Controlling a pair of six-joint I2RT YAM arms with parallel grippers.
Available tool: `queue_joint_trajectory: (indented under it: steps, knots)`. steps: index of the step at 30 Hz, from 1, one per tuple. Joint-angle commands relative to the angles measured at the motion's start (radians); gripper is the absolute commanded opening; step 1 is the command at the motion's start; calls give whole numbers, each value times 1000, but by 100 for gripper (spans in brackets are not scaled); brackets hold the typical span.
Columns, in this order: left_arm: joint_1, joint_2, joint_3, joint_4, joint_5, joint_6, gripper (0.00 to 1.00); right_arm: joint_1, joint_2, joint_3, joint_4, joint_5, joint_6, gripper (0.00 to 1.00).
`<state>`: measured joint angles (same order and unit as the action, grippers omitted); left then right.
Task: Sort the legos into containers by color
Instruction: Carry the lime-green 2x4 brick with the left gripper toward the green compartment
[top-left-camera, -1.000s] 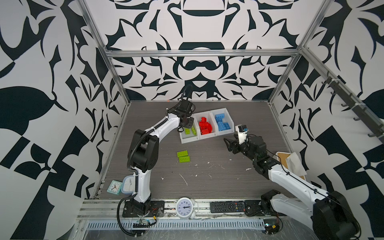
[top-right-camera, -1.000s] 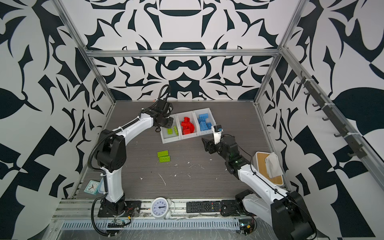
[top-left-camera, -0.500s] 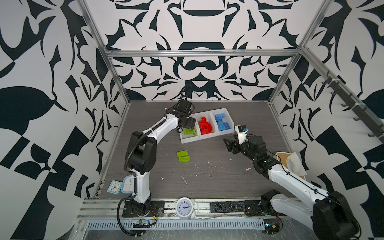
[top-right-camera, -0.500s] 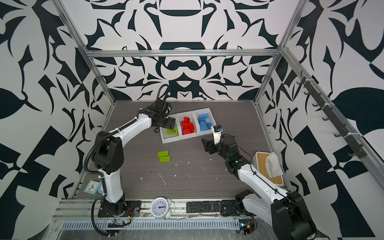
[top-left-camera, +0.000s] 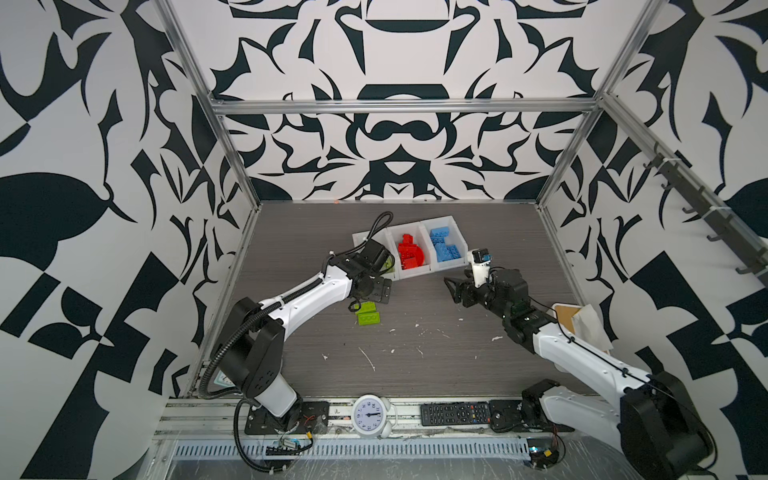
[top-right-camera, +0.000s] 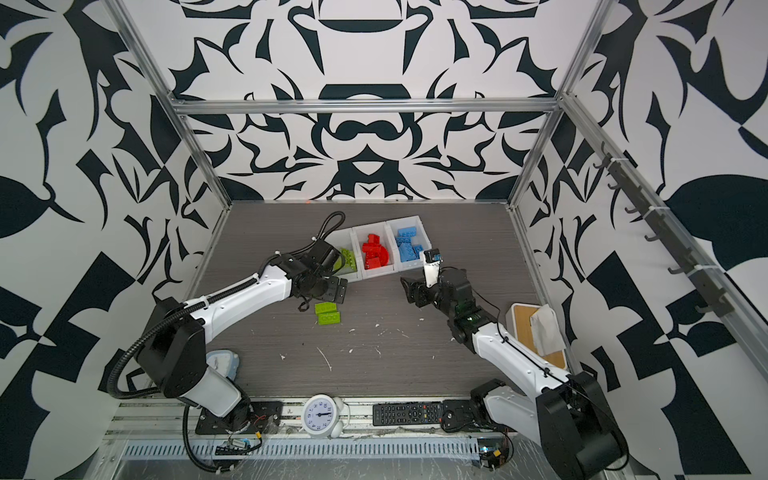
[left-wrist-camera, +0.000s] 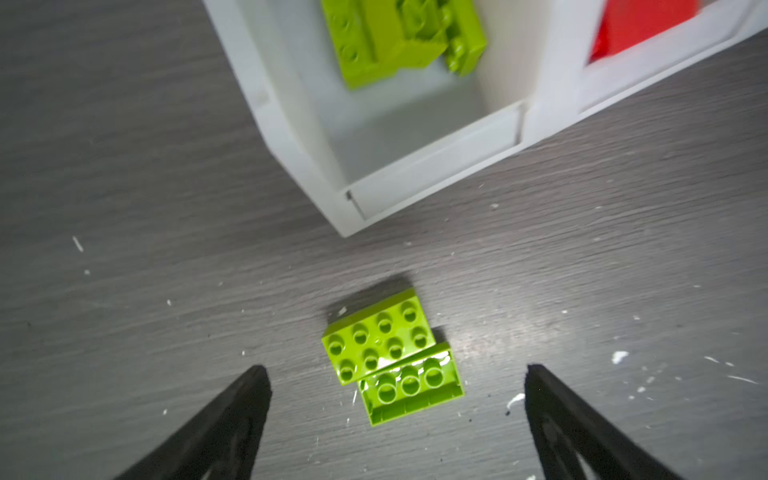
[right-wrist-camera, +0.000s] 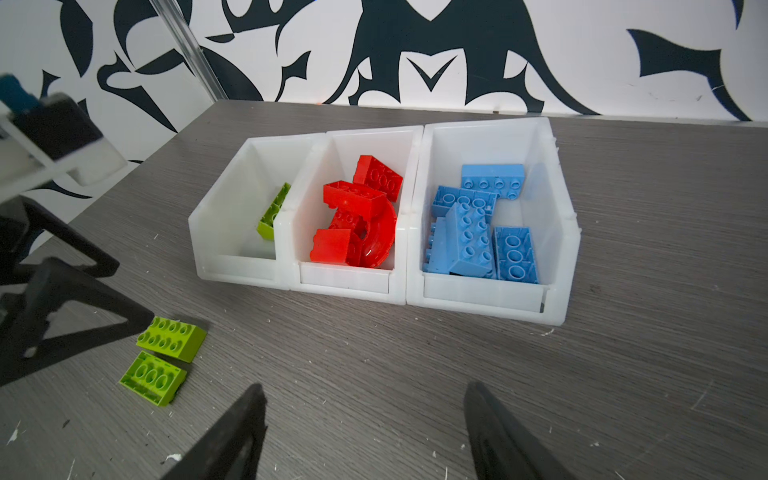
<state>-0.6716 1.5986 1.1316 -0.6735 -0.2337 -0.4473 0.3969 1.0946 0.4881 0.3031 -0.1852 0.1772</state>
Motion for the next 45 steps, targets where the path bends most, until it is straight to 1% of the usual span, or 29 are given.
queue_joint_trajectory:
  steps: [1,4,9,14,19,23,30,31,36,40,43,45]
  knots:
    - [6,-8,-36,0,-16,-95,98,3,-18,35,28,-13,6,77]
    - [6,19,-49,14,-5,-120,99,2,-15,37,25,-10,5,77]
    - [6,51,-86,82,50,-147,98,3,-13,40,20,-16,-2,77]
    - [9,82,-129,137,63,-169,95,3,-18,40,15,-12,-6,78]
    - [9,125,-110,136,61,-168,92,3,-16,44,9,-18,-4,78]
    - [9,133,-112,139,59,-169,88,3,-13,44,10,-19,-3,78]
    - [15,123,-123,129,4,-151,86,3,-3,50,3,-21,-4,78]
    - [18,123,-122,130,4,-150,81,3,-1,52,3,-22,-3,78]
    - [27,134,-115,144,-4,-133,75,3,0,54,2,-23,-2,78]
    - [29,150,-106,146,-8,-123,67,3,4,53,1,-22,-3,78]
    - [30,152,-106,149,-3,-124,63,2,6,55,0,-23,-2,78]
    - [30,148,-104,149,0,-123,62,3,9,56,1,-25,-2,78]
